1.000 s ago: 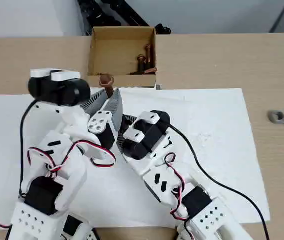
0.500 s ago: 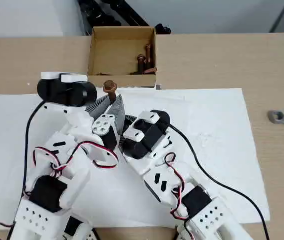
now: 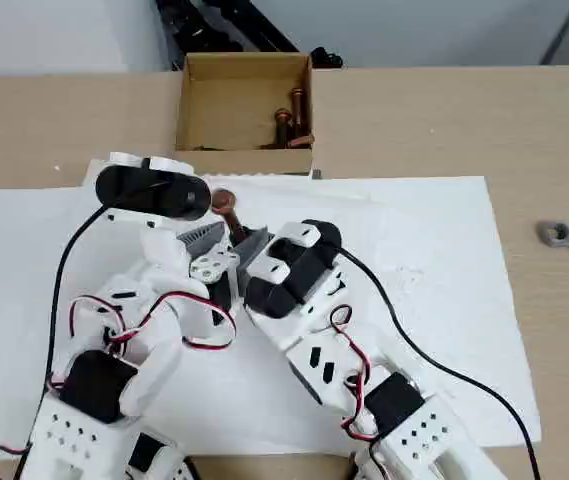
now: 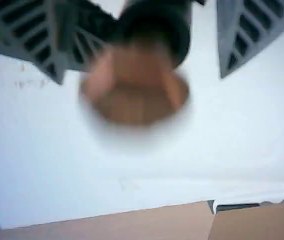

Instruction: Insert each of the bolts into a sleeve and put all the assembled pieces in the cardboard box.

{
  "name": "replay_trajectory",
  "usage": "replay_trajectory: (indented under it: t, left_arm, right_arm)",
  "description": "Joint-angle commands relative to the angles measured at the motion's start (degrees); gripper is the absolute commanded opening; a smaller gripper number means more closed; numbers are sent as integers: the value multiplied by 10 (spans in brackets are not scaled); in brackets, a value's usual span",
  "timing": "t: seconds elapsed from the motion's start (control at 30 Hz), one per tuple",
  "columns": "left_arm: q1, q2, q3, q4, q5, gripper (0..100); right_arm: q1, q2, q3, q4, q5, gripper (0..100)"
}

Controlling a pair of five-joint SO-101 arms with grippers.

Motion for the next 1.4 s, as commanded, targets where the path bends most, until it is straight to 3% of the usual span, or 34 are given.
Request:
replay_trajectory:
  t: [0.0,0.3,0.4,0.5,0.63,0.7,0.83,1.23,1.37]
  left_arm:
    - [1,-6,-43,35,-28,207]
    - [0,-7,-84,91,-82,205]
    - [-4,-6,-145,145,-121,141]
    - [-61,-5,-170,180,-153,0]
    - [-200,-11,-137,183,-127,6]
    - [-261,-11,-118,185,-151,6]
    - [-316,-11,-93,171,-201,6]
    - [-321,-11,-30,157,-206,6]
    - [-321,-11,-30,158,-206,6]
  right_arm:
    - [-2,-1,-10,-16,8,2]
    - [10,1,-16,-17,9,2]
    - [57,17,-50,-11,9,2]
    - [113,78,-103,5,9,3]
    - [120,211,-188,32,8,3]
    - [120,282,-237,32,11,3]
    - [132,415,-342,32,38,3]
    - [192,715,-661,32,43,3]
    - [196,797,-743,32,87,3]
